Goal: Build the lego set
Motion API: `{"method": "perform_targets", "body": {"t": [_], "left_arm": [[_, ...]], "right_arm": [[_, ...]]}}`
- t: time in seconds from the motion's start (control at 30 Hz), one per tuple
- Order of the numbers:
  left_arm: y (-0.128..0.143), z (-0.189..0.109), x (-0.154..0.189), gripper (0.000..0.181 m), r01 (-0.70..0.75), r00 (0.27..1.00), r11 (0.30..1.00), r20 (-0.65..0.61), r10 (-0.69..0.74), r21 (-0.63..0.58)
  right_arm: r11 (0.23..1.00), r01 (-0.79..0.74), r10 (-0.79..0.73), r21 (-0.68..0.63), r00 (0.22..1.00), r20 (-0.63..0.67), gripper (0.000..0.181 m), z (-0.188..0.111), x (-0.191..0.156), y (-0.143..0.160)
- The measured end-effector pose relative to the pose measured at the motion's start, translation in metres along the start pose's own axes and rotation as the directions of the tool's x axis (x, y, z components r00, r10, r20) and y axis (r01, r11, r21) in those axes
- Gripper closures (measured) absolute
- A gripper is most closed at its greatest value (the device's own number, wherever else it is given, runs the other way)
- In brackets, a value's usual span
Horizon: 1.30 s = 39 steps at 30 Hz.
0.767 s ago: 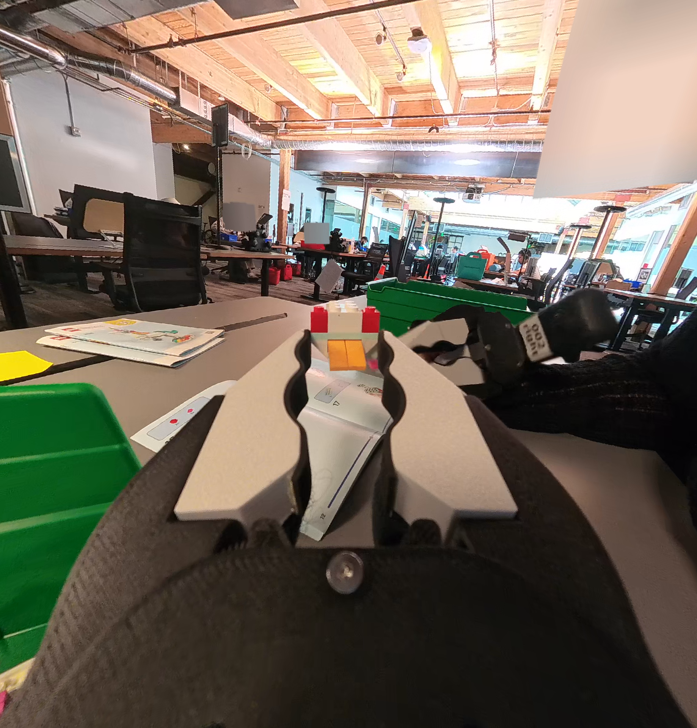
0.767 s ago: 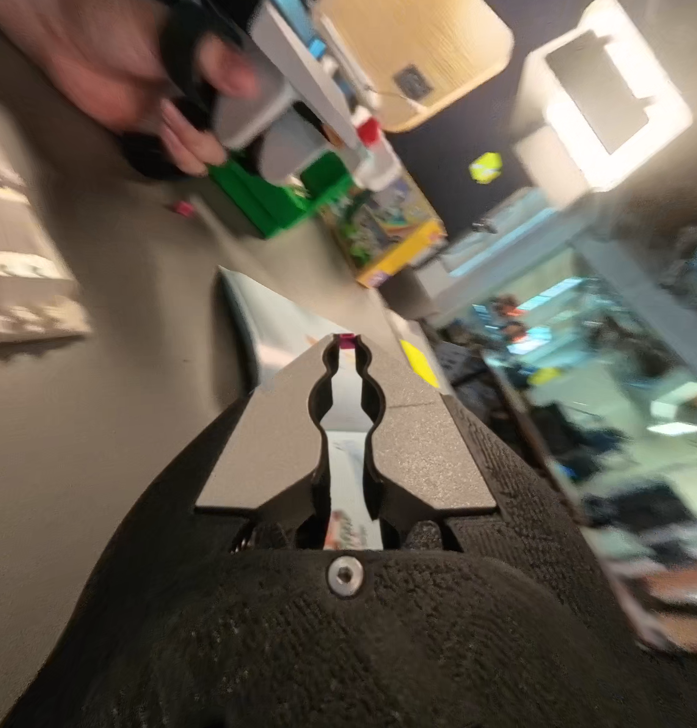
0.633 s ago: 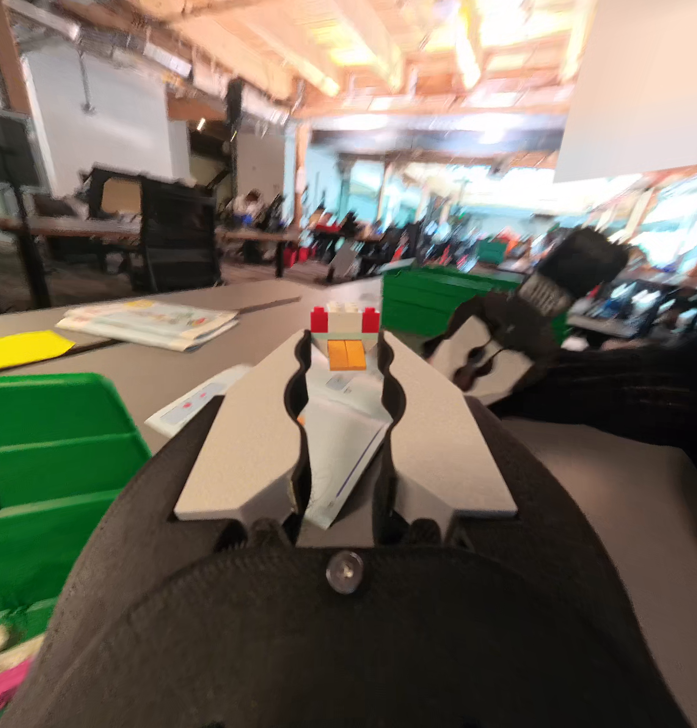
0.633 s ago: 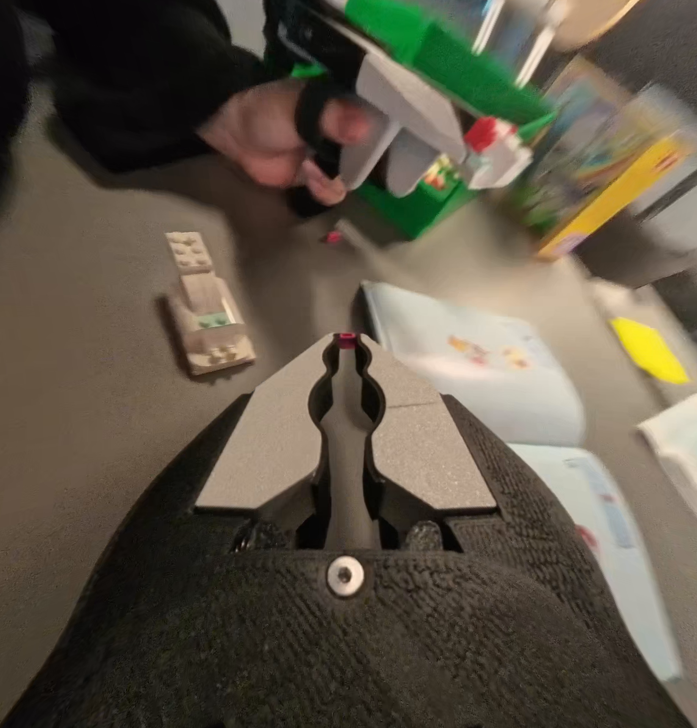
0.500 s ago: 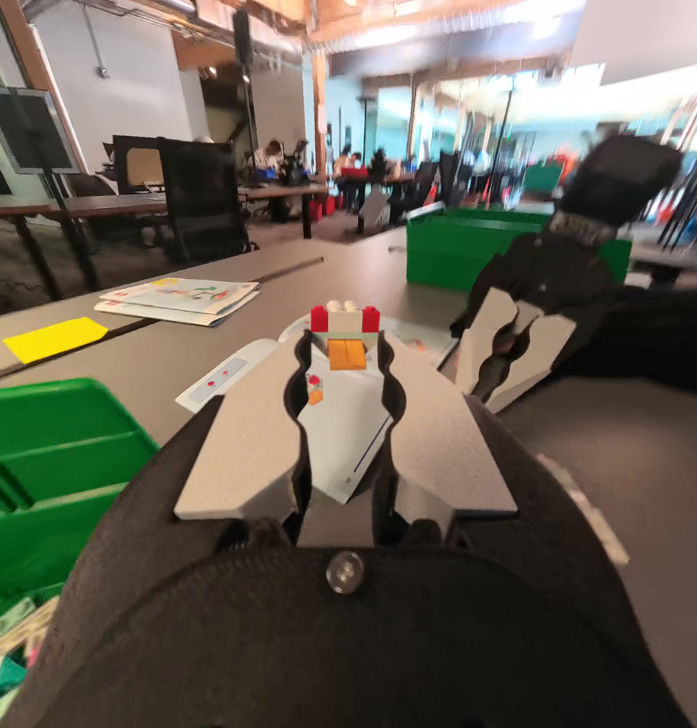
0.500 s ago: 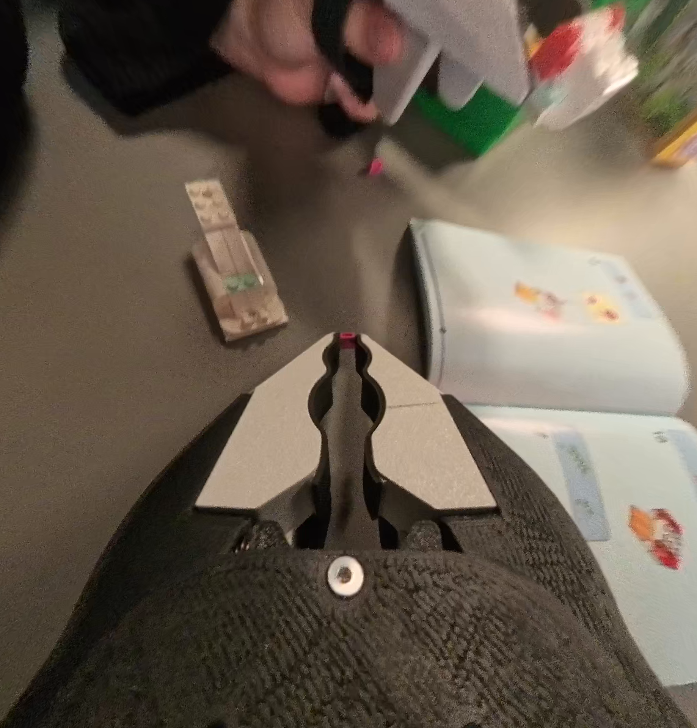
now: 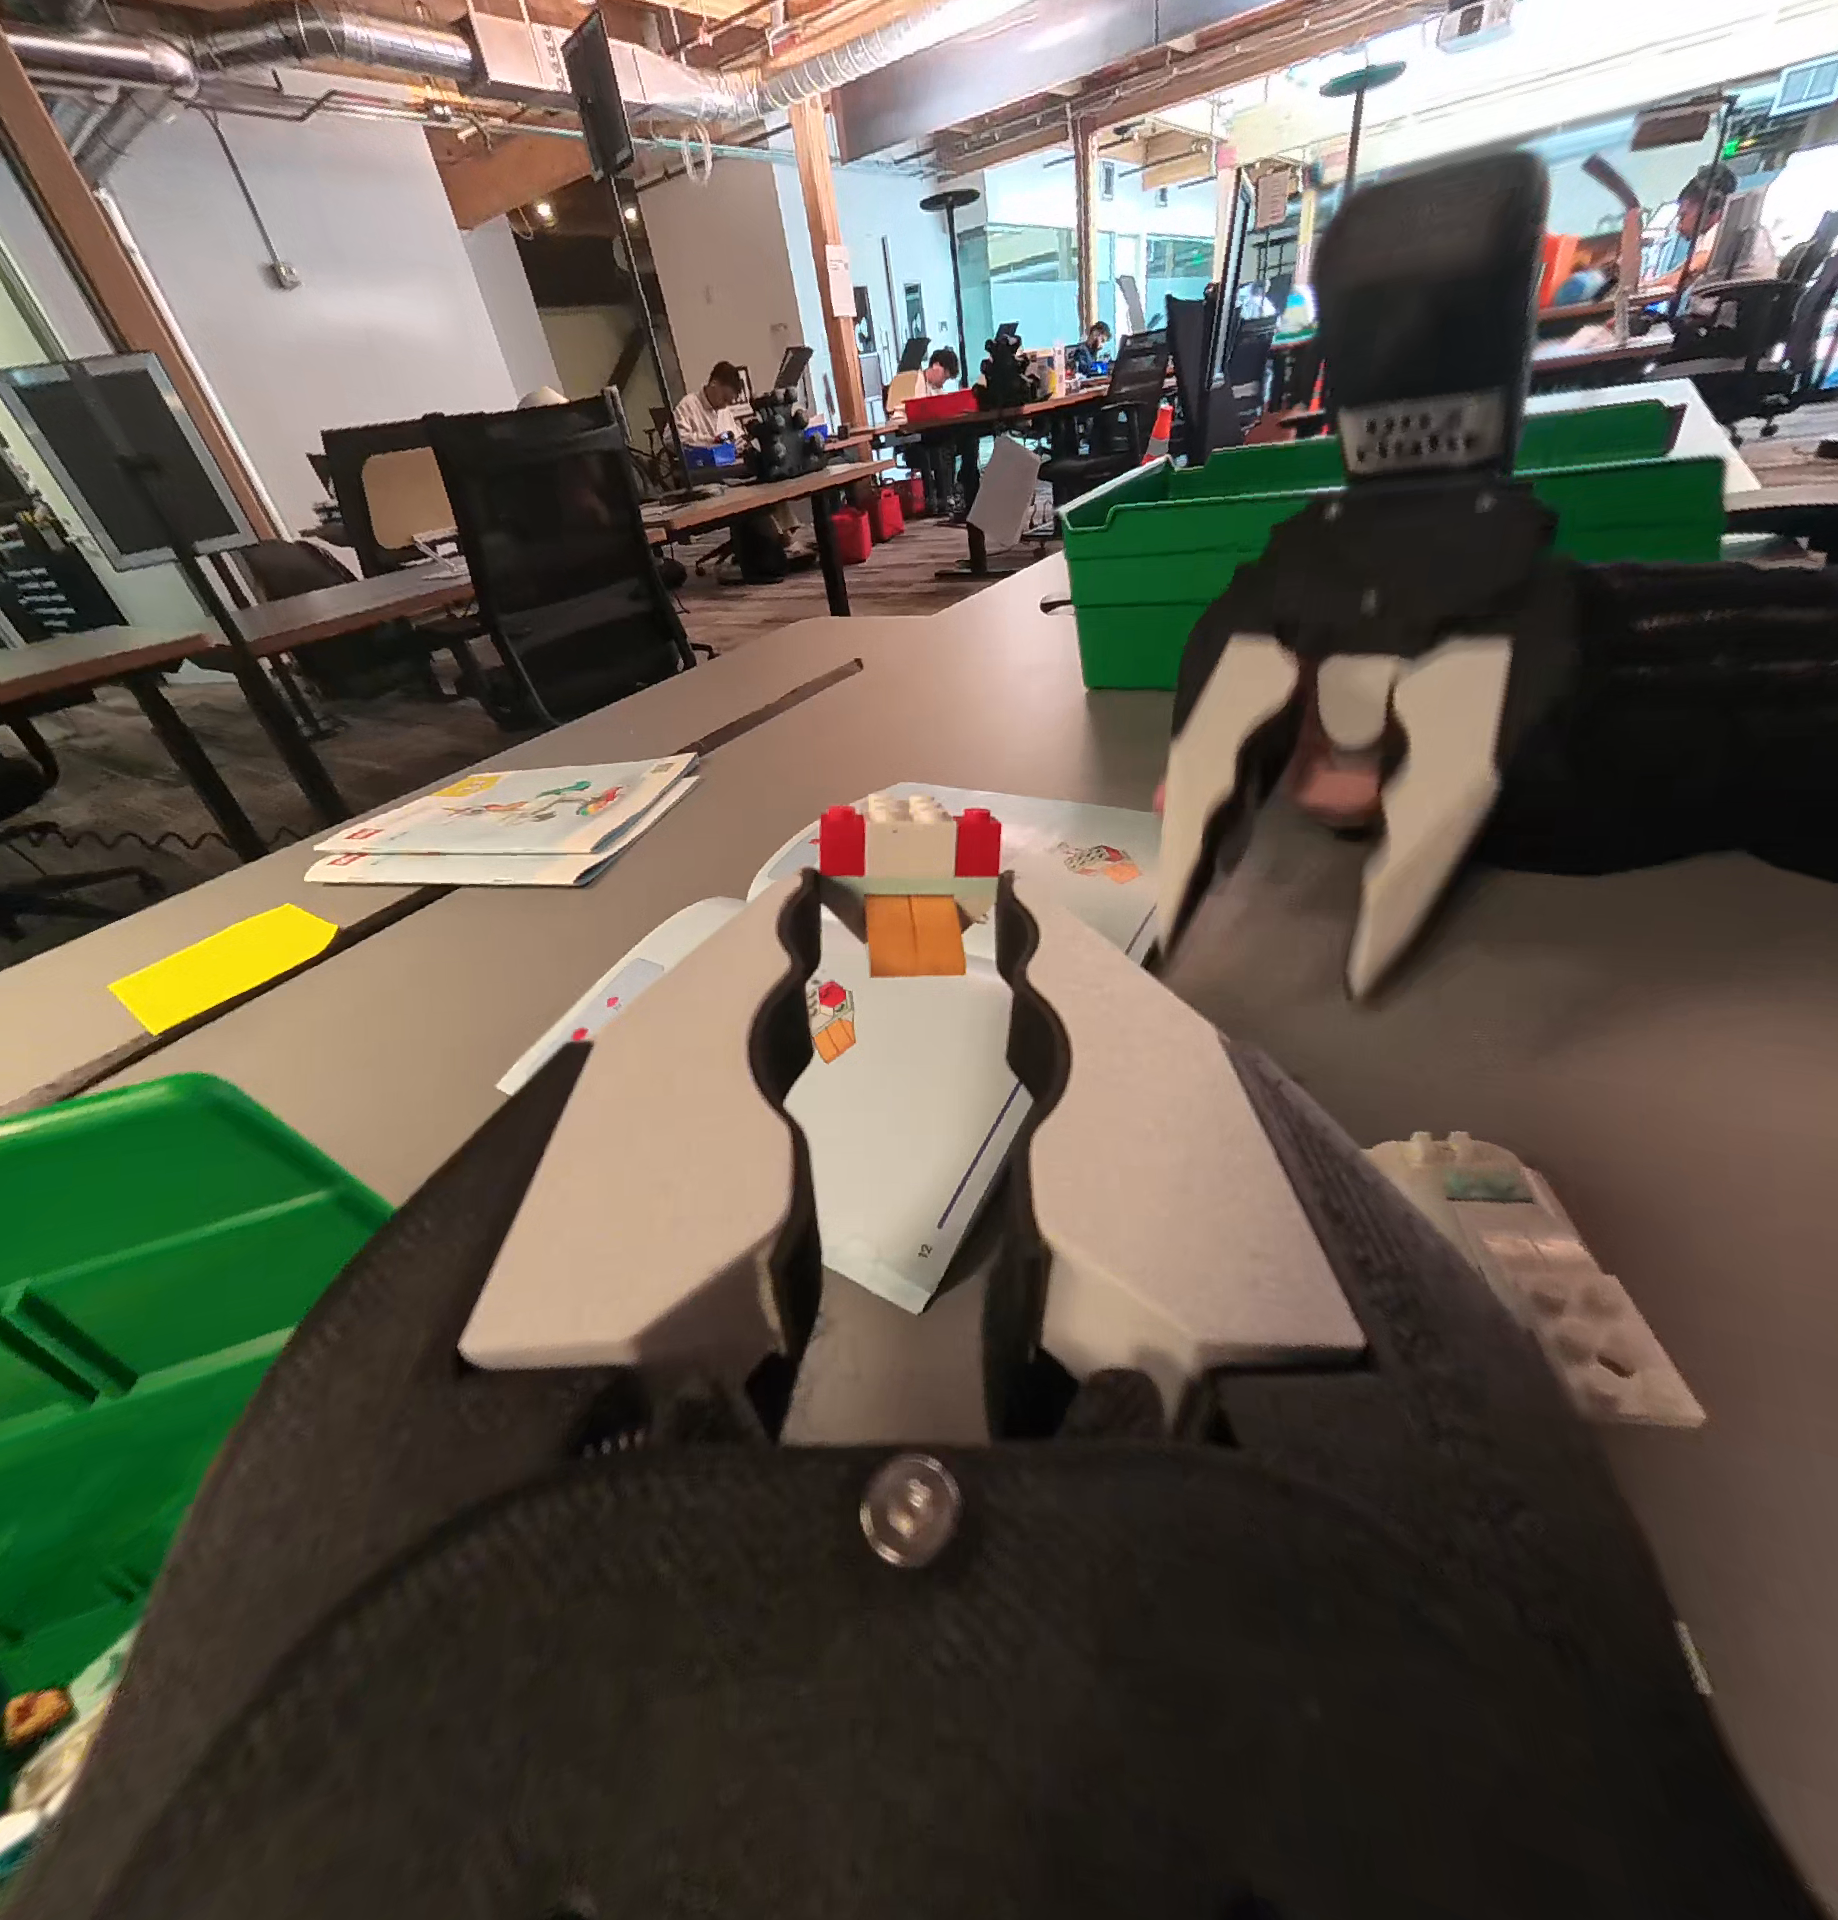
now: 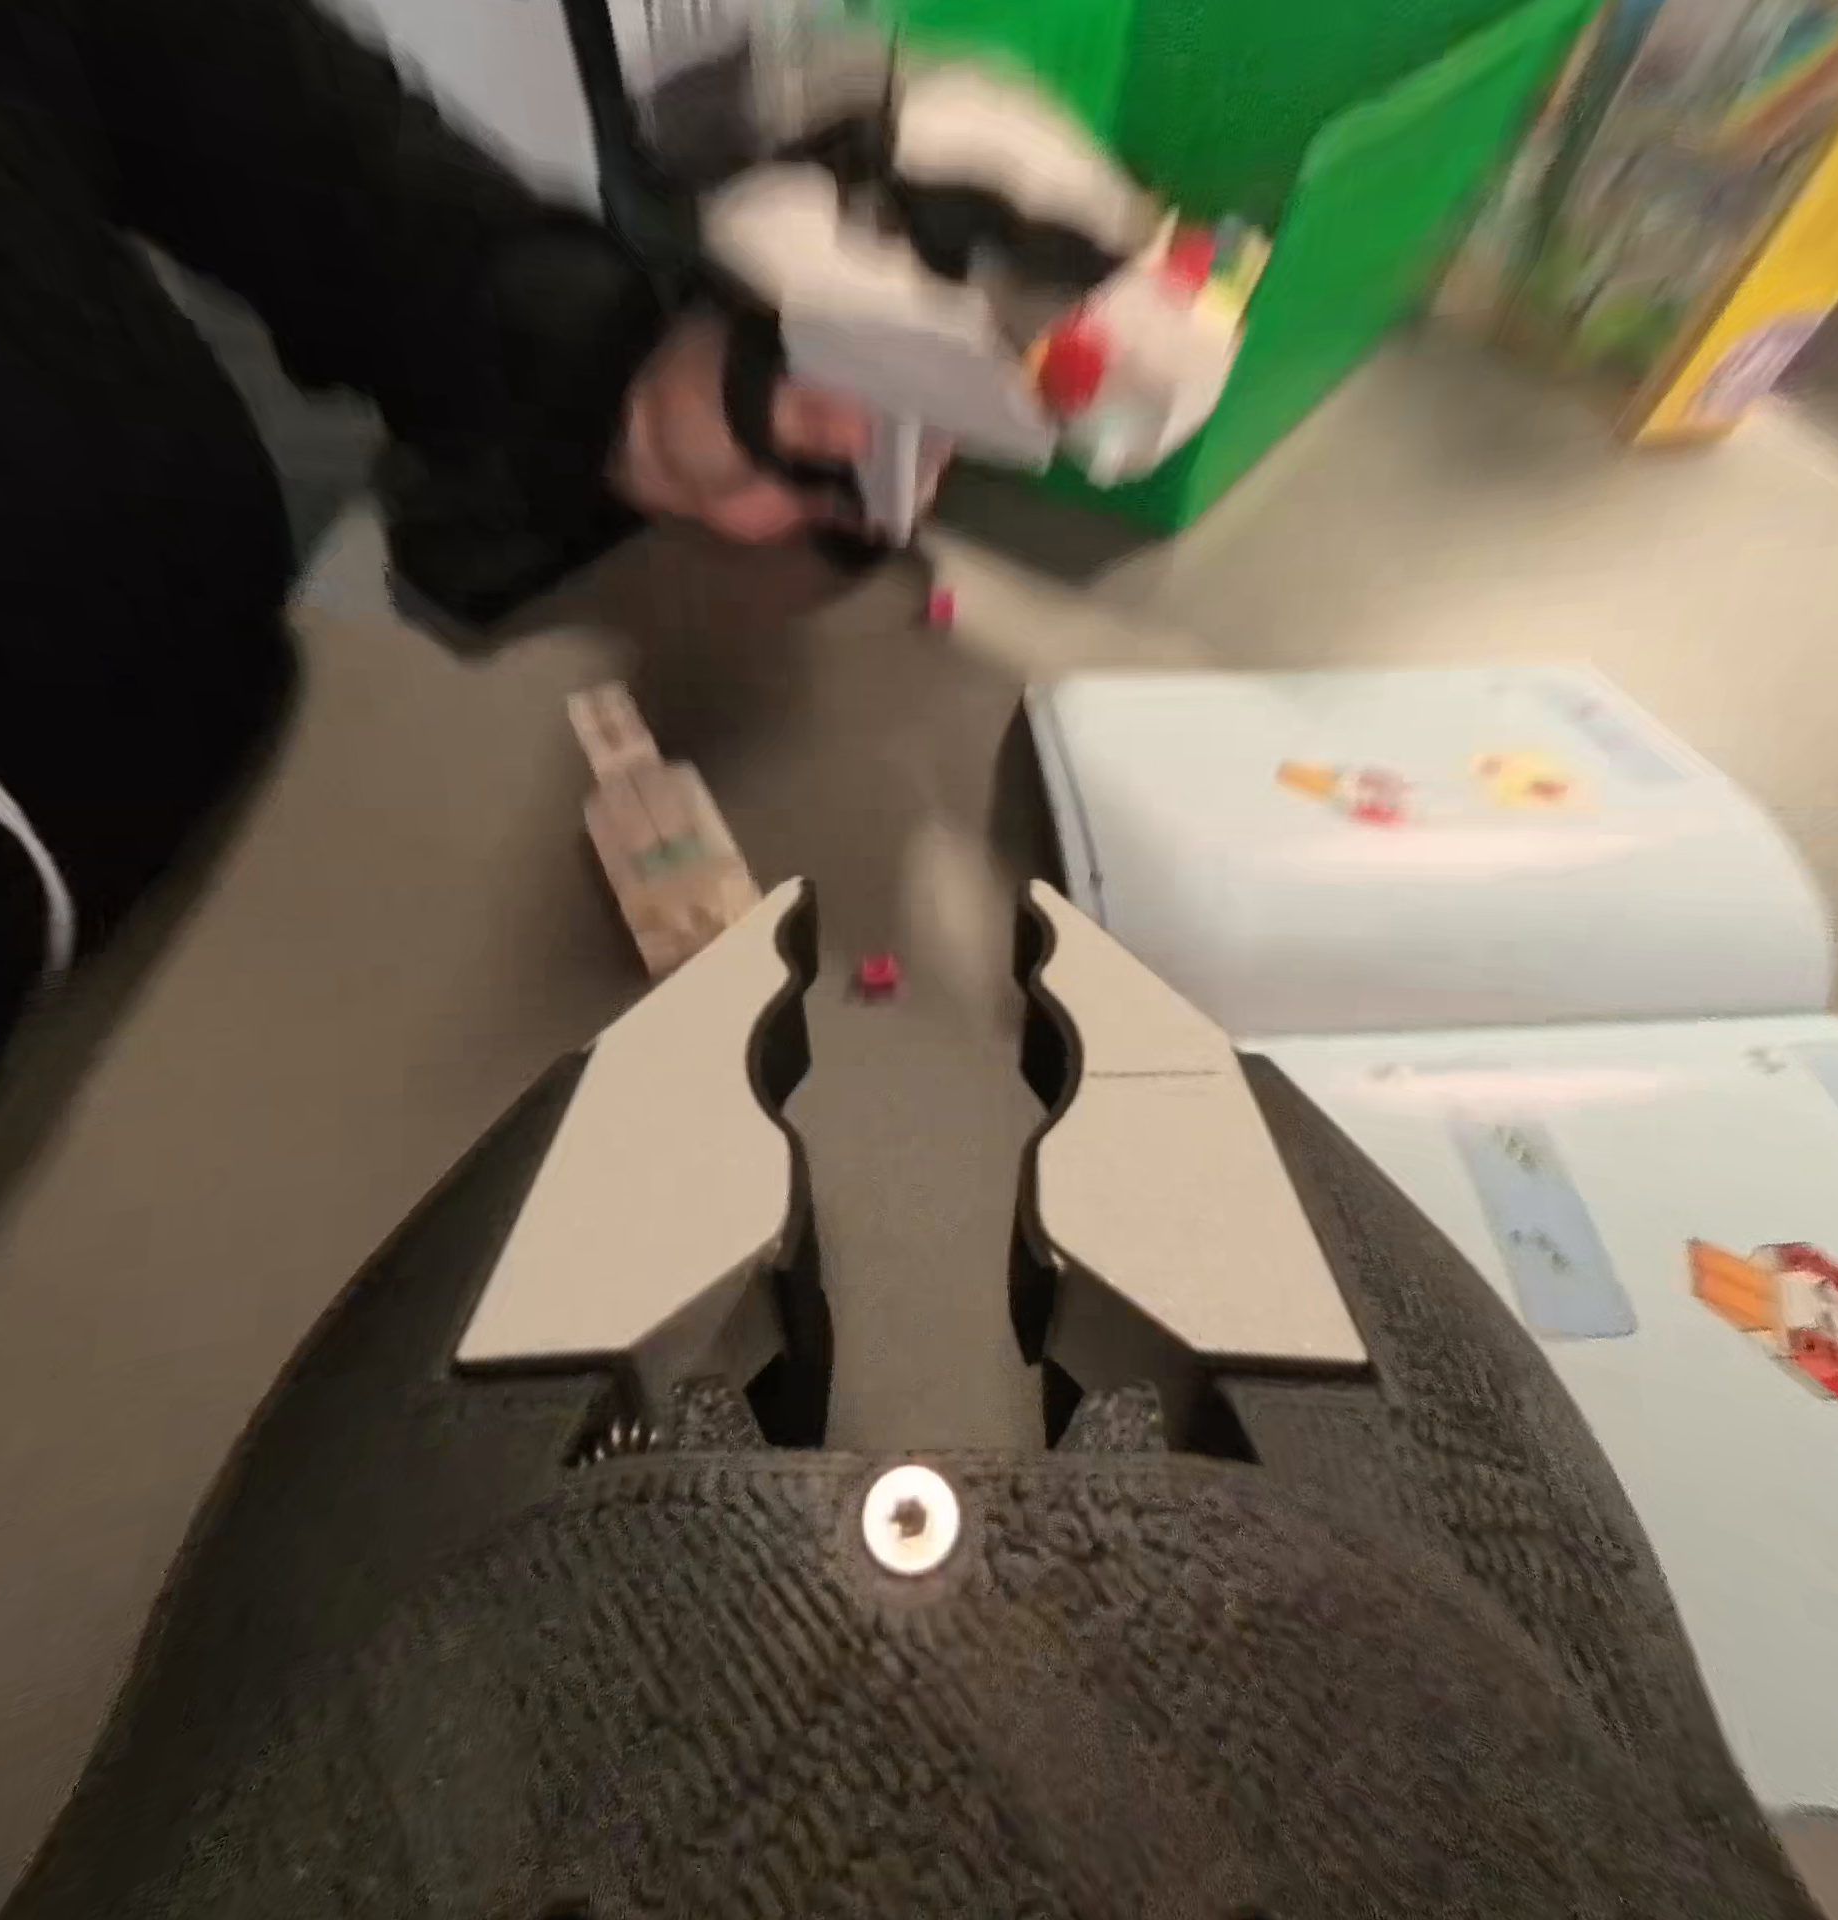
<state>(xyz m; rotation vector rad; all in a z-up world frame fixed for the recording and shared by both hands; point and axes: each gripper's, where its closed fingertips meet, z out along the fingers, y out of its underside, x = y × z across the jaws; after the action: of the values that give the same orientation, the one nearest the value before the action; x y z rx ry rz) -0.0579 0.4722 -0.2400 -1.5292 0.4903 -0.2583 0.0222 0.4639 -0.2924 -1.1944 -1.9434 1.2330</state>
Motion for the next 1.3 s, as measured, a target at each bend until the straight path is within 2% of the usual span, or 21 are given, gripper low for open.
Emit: {"method": "perform_targets", "body": {"t": [0.03,0.1,0.17,0.3,0.43,0.6,0.77,0.93,1.3], "left_arm": [[0.000,0.000,0.001,0.149,-0.009,1.000,1.000,-0.001,0.009,0.003],[-0.002,0.000,0.005,0.149,-0.034,0.999,0.999,-0.014,0.034,0.010],[-0.003,0.000,0.010,0.149,-0.071,0.997,0.997,-0.027,0.071,0.017],[-0.004,-0.003,0.024,0.149,-0.171,0.984,0.985,-0.041,0.171,0.013],[-0.004,-0.005,0.032,0.148,-0.293,0.956,0.956,-0.022,0.292,-0.008],[0.008,0.003,0.032,0.148,-0.377,0.925,0.922,0.006,0.379,-0.090],[0.012,0.007,0.029,0.148,-0.371,0.927,0.921,0.009,0.374,-0.118],[0.020,0.010,0.024,0.148,-0.353,0.931,0.917,0.032,0.364,-0.184],[0.027,0.012,0.024,0.148,-0.320,0.943,0.921,0.023,0.333,-0.224]], "right_arm": [[0.993,-0.031,0.031,0.110,1.000,0.002,0.152,-0.006,0.002,-0.018],[0.952,-0.107,0.107,0.288,0.994,0.015,0.159,-0.014,0.006,-0.048],[0.916,-0.140,0.161,0.375,0.987,-0.024,0.157,-0.010,0.014,-0.063],[0.903,-0.166,0.213,0.396,0.974,-0.077,0.144,0.019,0.011,-0.069],[0.866,-0.246,0.307,0.436,0.949,-0.075,0.143,0.028,0.012,-0.076],[0.897,-0.242,0.326,0.371,0.927,-0.185,0.154,0.031,0.021,-0.066],[0.904,-0.249,0.343,0.349,0.908,-0.241,0.155,0.033,0.027,-0.061],[0.942,-0.175,0.278,0.285,0.885,-0.374,0.156,0.032,0.033,-0.053],[0.958,-0.171,0.256,0.230,0.872,-0.418,0.157,0.031,0.033,-0.048]]}}
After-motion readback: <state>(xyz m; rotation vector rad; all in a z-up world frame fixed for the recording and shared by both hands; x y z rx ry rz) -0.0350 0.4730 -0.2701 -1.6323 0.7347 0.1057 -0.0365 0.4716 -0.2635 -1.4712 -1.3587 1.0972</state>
